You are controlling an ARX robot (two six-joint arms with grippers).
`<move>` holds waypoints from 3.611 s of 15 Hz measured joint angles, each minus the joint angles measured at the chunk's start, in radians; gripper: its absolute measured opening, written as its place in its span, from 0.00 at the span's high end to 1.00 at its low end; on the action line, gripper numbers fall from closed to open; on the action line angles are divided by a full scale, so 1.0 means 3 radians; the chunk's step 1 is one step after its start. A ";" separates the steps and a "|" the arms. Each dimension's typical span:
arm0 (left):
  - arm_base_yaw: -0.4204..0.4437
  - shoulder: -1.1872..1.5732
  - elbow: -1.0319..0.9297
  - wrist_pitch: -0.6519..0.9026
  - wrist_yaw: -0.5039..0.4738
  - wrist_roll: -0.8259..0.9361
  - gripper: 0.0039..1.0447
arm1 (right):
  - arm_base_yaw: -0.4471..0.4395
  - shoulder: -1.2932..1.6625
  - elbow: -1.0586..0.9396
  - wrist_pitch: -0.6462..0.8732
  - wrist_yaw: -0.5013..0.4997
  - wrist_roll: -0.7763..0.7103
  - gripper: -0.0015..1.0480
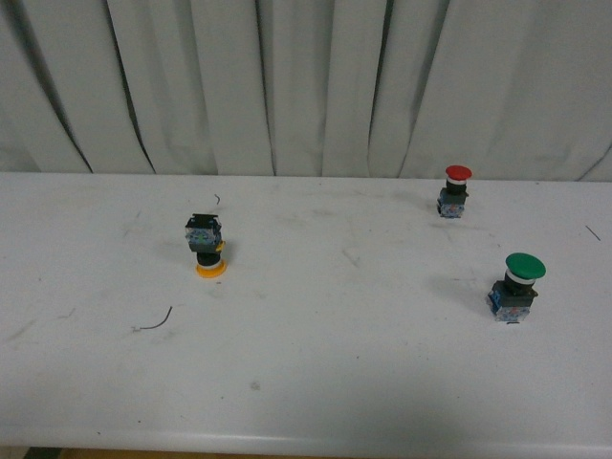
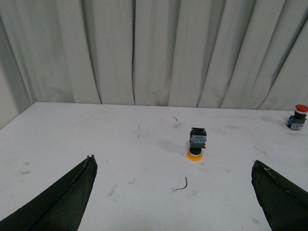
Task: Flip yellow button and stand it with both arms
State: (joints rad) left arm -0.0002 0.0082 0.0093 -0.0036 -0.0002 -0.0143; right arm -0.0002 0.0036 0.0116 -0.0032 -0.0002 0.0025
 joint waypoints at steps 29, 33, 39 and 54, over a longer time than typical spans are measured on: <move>-0.0420 0.0828 0.0495 -0.0525 -0.0961 -0.0593 0.06 | 0.0000 0.0001 0.0000 -0.0003 0.0000 0.0000 0.06; -0.0306 0.2363 0.0732 0.0997 -0.0488 -0.0510 0.06 | 0.0000 0.0000 0.0000 0.0000 0.0000 0.0000 0.06; -0.0463 0.5417 0.2627 0.1526 -0.0008 -0.0126 0.06 | 0.0000 0.0000 0.0000 0.0000 0.0000 0.0000 0.06; -0.0600 0.7177 0.4519 0.0173 0.0052 0.0083 0.06 | 0.0000 0.0000 0.0000 0.0000 0.0000 0.0000 0.06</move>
State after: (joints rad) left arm -0.1802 2.1613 1.3651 0.0483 0.0154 0.0105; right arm -0.0002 0.0036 0.0116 -0.0032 -0.0002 0.0025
